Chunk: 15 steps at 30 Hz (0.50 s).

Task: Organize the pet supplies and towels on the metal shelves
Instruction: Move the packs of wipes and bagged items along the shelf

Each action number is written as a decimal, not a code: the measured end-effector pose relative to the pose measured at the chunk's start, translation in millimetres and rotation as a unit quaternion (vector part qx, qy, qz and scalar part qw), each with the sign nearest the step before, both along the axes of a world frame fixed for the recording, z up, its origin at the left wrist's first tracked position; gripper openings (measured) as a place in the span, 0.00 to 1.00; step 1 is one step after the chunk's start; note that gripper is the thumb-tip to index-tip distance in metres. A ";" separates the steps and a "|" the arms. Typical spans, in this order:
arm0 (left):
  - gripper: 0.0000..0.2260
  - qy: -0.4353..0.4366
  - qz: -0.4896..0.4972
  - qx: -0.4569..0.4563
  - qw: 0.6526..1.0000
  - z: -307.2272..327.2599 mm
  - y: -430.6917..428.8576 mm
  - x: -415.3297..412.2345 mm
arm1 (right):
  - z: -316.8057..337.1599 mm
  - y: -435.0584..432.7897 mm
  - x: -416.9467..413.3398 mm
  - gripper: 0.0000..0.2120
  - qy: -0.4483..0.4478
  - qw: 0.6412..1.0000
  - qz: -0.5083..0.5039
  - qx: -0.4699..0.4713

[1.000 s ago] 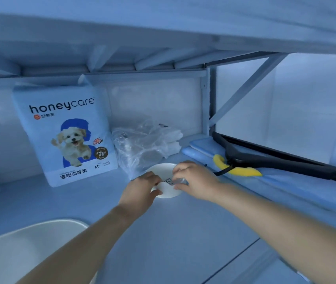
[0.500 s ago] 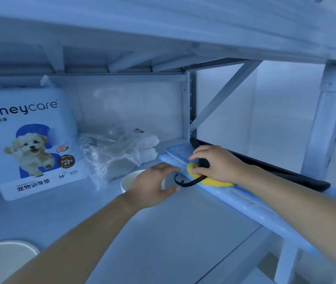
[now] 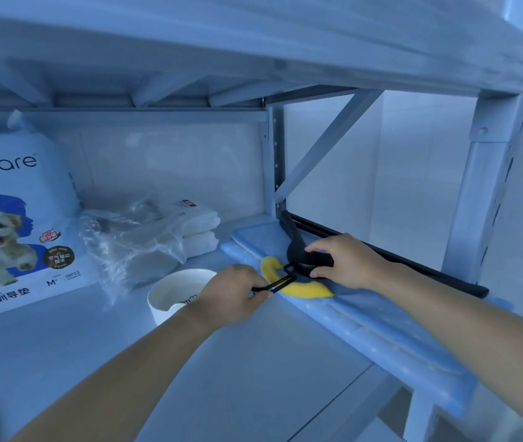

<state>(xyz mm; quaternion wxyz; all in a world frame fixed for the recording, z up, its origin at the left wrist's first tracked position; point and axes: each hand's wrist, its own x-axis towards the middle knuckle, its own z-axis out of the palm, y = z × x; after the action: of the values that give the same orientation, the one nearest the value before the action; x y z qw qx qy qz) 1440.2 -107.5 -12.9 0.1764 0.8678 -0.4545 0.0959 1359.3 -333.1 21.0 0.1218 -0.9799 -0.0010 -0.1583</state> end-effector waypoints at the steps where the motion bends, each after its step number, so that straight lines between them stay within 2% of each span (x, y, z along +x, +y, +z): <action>1: 0.09 0.000 0.001 0.001 1.000 -0.5 -2.7 -0.7 | -0.9 -2.6 0.8 0.25 0.003 1.000 0.000 0.000; 8: 0.09 -0.028 0.013 0.008 0.999 2.0 -26.2 -4.5 | -1.0 -19.7 6.9 0.23 0.003 1.000 0.007 -0.005; 12: 0.07 -0.026 0.030 -0.038 0.998 -0.7 -18.6 -2.0 | 2.2 -15.7 9.3 0.23 -0.025 0.999 0.046 0.011; 15: 0.16 -0.021 0.048 -0.052 0.997 0.4 -0.9 1.3 | 7.7 1.6 15.4 0.22 -0.047 0.995 0.080 0.034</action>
<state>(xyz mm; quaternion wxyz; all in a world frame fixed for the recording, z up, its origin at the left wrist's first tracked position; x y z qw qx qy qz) 1441.5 -108.4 -12.5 0.2073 0.8760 -0.4103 0.1458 1374.7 -331.5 28.7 0.1666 -0.9636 -0.0797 -0.1934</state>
